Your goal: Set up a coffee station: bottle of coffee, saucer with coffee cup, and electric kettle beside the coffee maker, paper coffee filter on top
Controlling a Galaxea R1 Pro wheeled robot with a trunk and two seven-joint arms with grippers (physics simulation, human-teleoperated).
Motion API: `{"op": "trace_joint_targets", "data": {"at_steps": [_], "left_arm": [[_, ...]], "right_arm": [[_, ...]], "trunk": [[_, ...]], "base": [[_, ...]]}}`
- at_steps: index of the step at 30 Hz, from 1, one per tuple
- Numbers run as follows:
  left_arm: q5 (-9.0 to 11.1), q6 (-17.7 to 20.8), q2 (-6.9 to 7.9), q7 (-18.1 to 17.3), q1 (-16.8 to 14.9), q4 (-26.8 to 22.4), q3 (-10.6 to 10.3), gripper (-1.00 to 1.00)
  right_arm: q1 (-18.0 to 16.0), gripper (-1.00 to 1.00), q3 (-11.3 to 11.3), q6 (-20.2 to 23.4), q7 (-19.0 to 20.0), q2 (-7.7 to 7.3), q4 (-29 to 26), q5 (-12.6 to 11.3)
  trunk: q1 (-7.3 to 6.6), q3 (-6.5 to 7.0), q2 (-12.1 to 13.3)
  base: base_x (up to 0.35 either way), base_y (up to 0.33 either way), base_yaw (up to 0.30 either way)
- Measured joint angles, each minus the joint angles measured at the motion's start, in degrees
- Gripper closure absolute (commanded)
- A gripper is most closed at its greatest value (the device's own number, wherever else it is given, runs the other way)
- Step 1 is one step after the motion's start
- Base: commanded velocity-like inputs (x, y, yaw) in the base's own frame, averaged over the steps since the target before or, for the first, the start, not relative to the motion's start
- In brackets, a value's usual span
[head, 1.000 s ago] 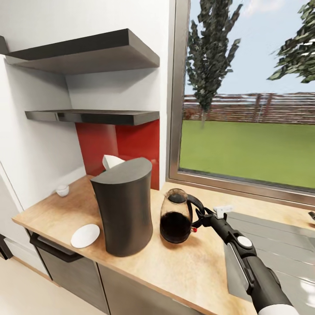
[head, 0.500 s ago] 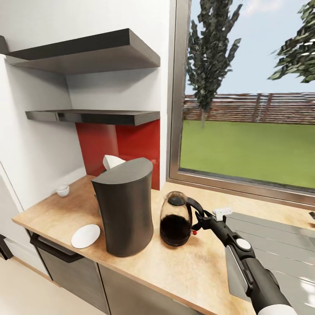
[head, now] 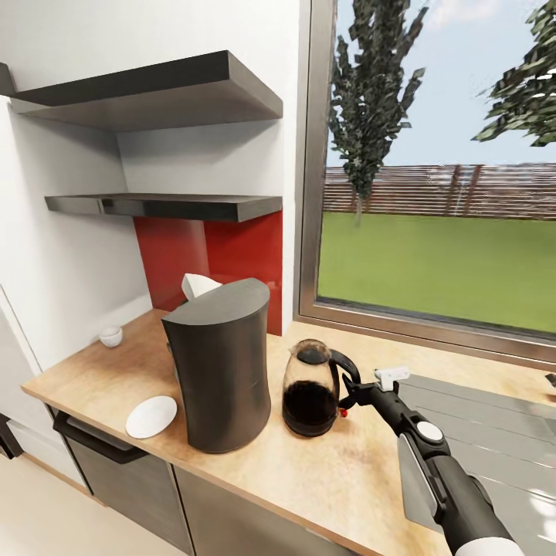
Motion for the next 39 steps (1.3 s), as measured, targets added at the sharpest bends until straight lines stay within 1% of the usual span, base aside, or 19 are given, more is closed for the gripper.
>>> {"op": "trace_joint_targets", "data": {"at_steps": [7,26,38,39], "left_arm": [[0.0,0.0,0.01,0.0,0.0,0.0,0.0,-1.0],[0.1,-0.2,0.17,0.0,0.0,-0.1,0.1,-1.0],[0.4,-0.7,0.09,0.0,-0.6,-0.6,0.4,-1.0],[0.4,-0.8,0.09,0.0,-0.6,-0.6,0.4,-1.0]], "right_arm": [[0.0,-1.0,-0.1,0.0,0.0,0.0,0.0,0.0],[0.0,-1.0,0.0,0.0,0.0,0.0,0.6,-0.1],[0.0,-1.0,0.1,0.0,0.7,0.03,0.3,-0.4],[0.0,-1.0,0.5,0.0,1.1,0.06,0.3,-0.4]], "trunk": [[0.01,0.0,0.0],[0.03,0.0,0.0],[0.03,0.01,0.0],[0.03,0.01,0.0]], "base": [[-0.047,0.0,0.0],[-0.327,-0.029,0.0],[-0.309,0.185,0.0],[-0.285,0.192,0.0]]}}
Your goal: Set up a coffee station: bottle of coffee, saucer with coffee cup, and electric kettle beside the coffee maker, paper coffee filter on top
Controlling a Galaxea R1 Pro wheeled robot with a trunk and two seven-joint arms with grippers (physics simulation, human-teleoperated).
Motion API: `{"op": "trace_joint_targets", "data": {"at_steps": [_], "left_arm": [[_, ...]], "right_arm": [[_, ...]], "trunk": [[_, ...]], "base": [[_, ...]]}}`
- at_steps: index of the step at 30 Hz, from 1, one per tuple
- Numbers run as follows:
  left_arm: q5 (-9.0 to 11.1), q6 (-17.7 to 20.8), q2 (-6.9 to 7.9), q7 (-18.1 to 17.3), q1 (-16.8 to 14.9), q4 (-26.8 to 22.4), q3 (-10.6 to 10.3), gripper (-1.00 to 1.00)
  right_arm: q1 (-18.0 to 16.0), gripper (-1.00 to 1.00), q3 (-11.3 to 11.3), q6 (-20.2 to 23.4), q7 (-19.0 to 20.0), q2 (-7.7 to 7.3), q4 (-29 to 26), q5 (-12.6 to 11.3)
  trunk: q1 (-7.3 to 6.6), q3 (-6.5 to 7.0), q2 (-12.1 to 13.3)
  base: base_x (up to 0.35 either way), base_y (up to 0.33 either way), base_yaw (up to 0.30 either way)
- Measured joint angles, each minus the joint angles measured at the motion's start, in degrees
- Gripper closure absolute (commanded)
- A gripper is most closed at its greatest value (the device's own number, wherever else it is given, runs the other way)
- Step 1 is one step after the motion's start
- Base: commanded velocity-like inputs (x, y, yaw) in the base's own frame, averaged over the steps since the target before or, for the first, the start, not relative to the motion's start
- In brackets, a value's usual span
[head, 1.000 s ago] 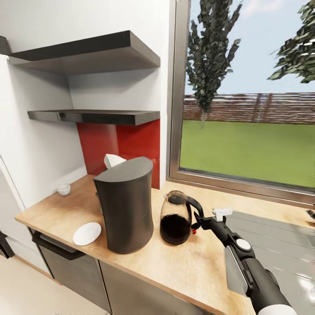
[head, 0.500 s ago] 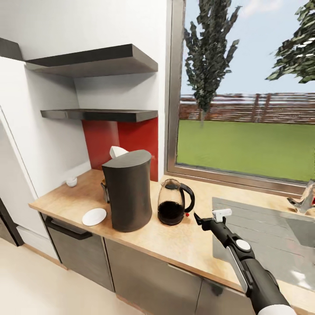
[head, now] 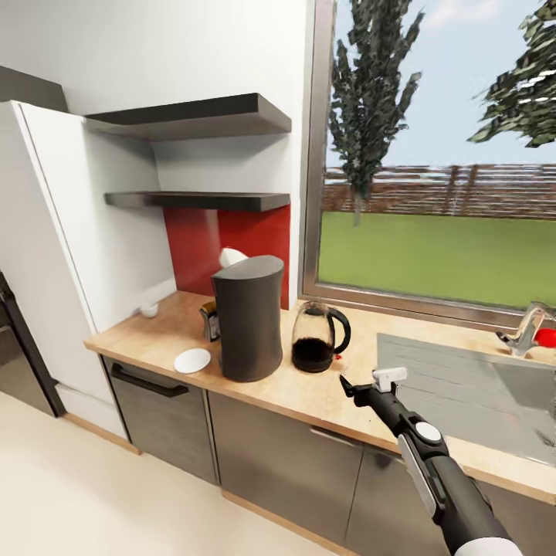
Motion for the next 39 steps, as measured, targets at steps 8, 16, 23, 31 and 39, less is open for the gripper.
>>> {"op": "trace_joint_targets", "data": {"at_steps": [8,16,23,31,39], "left_arm": [[0.1,-0.2,-0.05,0.0,-0.1,-0.1,0.0,-1.0],[0.0,-0.3,-0.1,0.0,-0.1,-0.1,0.0,-1.0],[0.0,-0.4,-0.24,-0.1,-0.1,-0.1,-0.1,-1.0],[-0.2,-0.5,-0.61,0.0,0.0,-0.1,-0.5,-1.0],[-0.1,-0.6,-0.71,0.0,0.0,-0.1,-0.4,-1.0]], "right_arm": [[0.0,-1.0,17.0,0.4,2.3,1.1,0.0,-0.2],[0.1,-1.0,37.7,0.4,2.4,3.93,0.5,-0.3],[0.3,-1.0,47.8,0.4,2.5,4.65,17.2,-0.8],[0.4,-1.0,47.6,0.4,2.1,8.19,58.3,-8.1],[7.4,-1.0,44.5,0.6,0.8,7.61,61.7,-17.7]], "trunk": [[-0.03,-0.01,0.0],[-0.03,-0.01,0.0],[-0.03,-0.01,0.0],[-0.03,-0.02,0.0],[-0.03,-0.01,0.0]], "base": [[-0.078,0.052,0.0],[-0.002,0.002,0.0],[0.0,0.0,0.0],[0.0,0.0,0.0],[0.0,0.0,0.0]]}}
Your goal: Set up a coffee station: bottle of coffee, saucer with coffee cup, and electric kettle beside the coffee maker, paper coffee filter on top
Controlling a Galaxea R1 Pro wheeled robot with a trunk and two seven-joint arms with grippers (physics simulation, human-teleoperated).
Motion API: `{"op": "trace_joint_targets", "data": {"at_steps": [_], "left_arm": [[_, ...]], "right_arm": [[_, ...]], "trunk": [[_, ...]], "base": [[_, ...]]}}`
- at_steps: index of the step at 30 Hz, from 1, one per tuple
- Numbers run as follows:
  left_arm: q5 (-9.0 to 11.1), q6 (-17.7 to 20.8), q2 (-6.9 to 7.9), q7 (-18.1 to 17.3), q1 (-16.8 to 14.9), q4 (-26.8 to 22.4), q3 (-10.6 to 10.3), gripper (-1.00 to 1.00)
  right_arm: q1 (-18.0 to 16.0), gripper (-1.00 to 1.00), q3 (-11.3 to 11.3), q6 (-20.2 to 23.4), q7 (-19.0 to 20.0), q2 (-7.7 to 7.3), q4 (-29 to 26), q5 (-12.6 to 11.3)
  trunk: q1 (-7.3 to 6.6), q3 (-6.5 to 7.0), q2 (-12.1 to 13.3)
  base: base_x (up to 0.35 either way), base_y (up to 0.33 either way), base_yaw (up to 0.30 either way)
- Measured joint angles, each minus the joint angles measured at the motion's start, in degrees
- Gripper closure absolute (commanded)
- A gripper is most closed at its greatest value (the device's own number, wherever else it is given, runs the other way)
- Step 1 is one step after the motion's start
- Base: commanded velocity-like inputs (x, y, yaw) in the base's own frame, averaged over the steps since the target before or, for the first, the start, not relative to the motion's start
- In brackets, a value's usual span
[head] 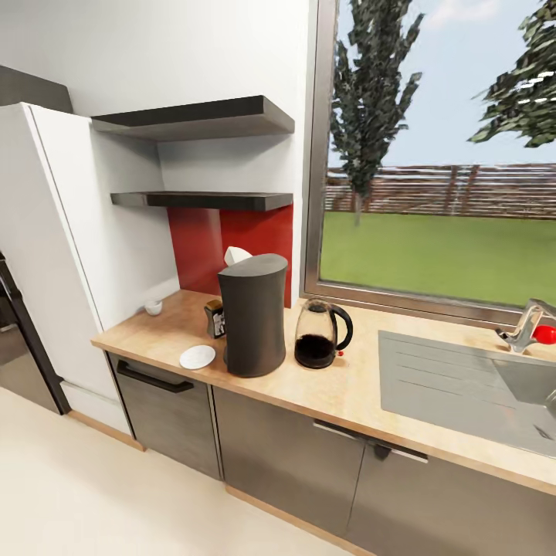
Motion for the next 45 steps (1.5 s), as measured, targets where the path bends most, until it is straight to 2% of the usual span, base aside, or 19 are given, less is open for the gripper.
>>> {"op": "trace_joint_targets", "data": {"at_steps": [1,3,9,14,15,18,19,21,24,30,45], "left_arm": [[0.0,0.0,0.0,0.0,0.0,0.0,0.0,-1.0],[0.0,0.0,0.07,0.0,0.0,-0.7,0.0,-1.0],[0.0,0.0,-0.06,0.0,0.0,-2.0,0.1,-1.0],[0.1,0.0,-0.16,0.0,0.0,-2.7,0.2,-1.0],[0.1,0.0,-0.26,0.0,0.0,-2.8,0.3,-1.0],[0.1,0.0,-0.26,-0.1,-0.1,-2.8,0.3,-1.0],[0.1,0.1,-0.26,-0.3,-0.1,-2.8,0.3,-1.0],[0.1,0.1,-0.26,-0.4,-0.1,-2.8,0.3,-1.0],[0.1,0.1,-0.26,-0.5,-0.1,-2.8,0.4,-1.0],[0.2,0.1,-0.26,-0.5,-0.1,-2.8,0.4,-1.0],[0.2,0.1,-0.09,-0.5,-0.1,-2.8,0.4,-1.0]], "right_arm": [[0.5,-1.0,-0.2,0.1,-1.2,-0.01,0.0,-2.0],[2.1,-1.0,-0.5,0.2,-6.6,0.06,0.1,-6.2],[2.5,-1.0,-0.6,0.2,-8.0,0.48,0.0,-7.1],[2.6,-1.0,-0.7,0.2,-8.2,0.49,0.0,-11.8],[2.9,-1.0,-0.8,0.2,-8.9,-0.96,0.1,-15.2],[3.5,-1.0,-0.8,0.2,-9.4,-2.26,0.1,-16.4],[4.1,-1.0,-0.8,0.2,-9.6,-2.71,0.1,-18.8],[4.4,-1.0,-0.8,0.2,-9.9,-2.93,0.1,-21.8],[4.6,-1.0,-0.8,0.2,-10.3,-2.96,0.0,-23.9],[4.7,-1.0,-0.8,0.2,-10.4,-2.58,0.0,-25.1],[4.7,-1.0,-0.8,0.2,-10.3,-3.09,0.0,-25.2]], "trunk": [[0.0,0.0,0.0],[0.0,0.0,0.0],[0.0,0.0,0.0],[0.0,0.0,0.0],[-0.01,0.0,0.0],[-0.01,0.0,0.0],[-0.01,0.0,0.0],[-0.01,0.0,0.0],[-0.01,0.0,0.0],[-0.01,0.0,0.0],[0.0,0.0,0.0]], "base": [[0.0,0.0,0.0],[0.0,0.0,0.0],[0.0,0.0,0.0],[0.011,0.041,0.0],[0.067,0.238,0.0],[0.084,0.27,-0.002],[0.111,0.293,-0.09],[0.116,0.294,-0.174],[0.12,0.297,-0.247],[0.109,0.314,-0.284],[0.036,0.332,-0.293]]}}
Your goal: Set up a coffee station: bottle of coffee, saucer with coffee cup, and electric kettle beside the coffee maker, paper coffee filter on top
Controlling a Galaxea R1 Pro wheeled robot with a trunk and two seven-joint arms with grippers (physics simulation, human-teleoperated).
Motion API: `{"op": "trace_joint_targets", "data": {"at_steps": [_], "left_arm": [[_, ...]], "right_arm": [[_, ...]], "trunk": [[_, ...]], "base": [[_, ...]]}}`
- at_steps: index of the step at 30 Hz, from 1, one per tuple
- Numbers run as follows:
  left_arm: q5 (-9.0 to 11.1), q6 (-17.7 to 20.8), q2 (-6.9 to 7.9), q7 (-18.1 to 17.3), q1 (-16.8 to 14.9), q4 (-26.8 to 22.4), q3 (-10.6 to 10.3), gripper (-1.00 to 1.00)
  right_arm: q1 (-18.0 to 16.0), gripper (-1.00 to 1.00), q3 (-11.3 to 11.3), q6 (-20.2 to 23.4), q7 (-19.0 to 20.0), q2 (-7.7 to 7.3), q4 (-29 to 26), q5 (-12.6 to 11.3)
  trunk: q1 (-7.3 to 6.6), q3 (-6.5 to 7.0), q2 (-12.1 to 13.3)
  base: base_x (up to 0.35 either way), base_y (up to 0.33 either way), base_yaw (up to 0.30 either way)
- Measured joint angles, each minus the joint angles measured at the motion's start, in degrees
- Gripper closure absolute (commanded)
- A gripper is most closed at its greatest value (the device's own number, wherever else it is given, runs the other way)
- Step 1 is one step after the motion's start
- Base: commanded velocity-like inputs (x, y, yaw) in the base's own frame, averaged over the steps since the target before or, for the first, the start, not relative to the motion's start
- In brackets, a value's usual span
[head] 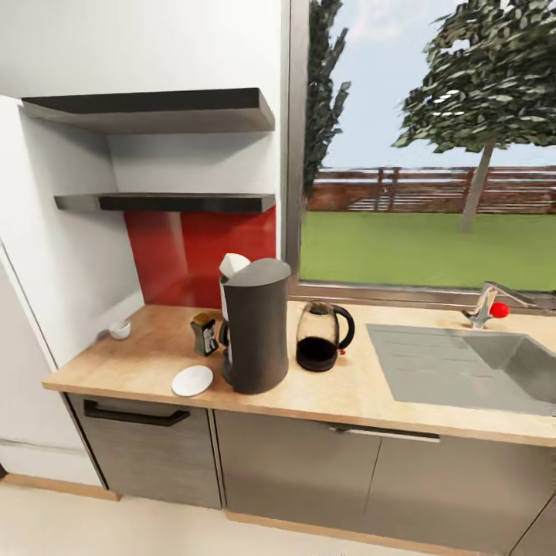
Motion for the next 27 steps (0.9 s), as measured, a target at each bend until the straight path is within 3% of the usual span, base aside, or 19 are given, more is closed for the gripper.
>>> {"op": "trace_joint_targets", "data": {"at_steps": [5,27], "left_arm": [[0.0,0.0,0.0,0.0,0.0,0.0,0.1,-1.0],[-0.1,0.0,0.0,0.0,0.1,0.0,0.2,-1.0]], "right_arm": [[0.0,-1.0,0.1,0.0,0.0,0.21,0.0,0.2],[0.0,-1.0,0.2,-0.4,0.1,0.51,0.0,0.5]], "trunk": [[0.0,0.0,0.0],[0.0,0.0,0.0]], "base": [[0.0,0.338,-0.222],[0.0,0.338,-0.006]]}}
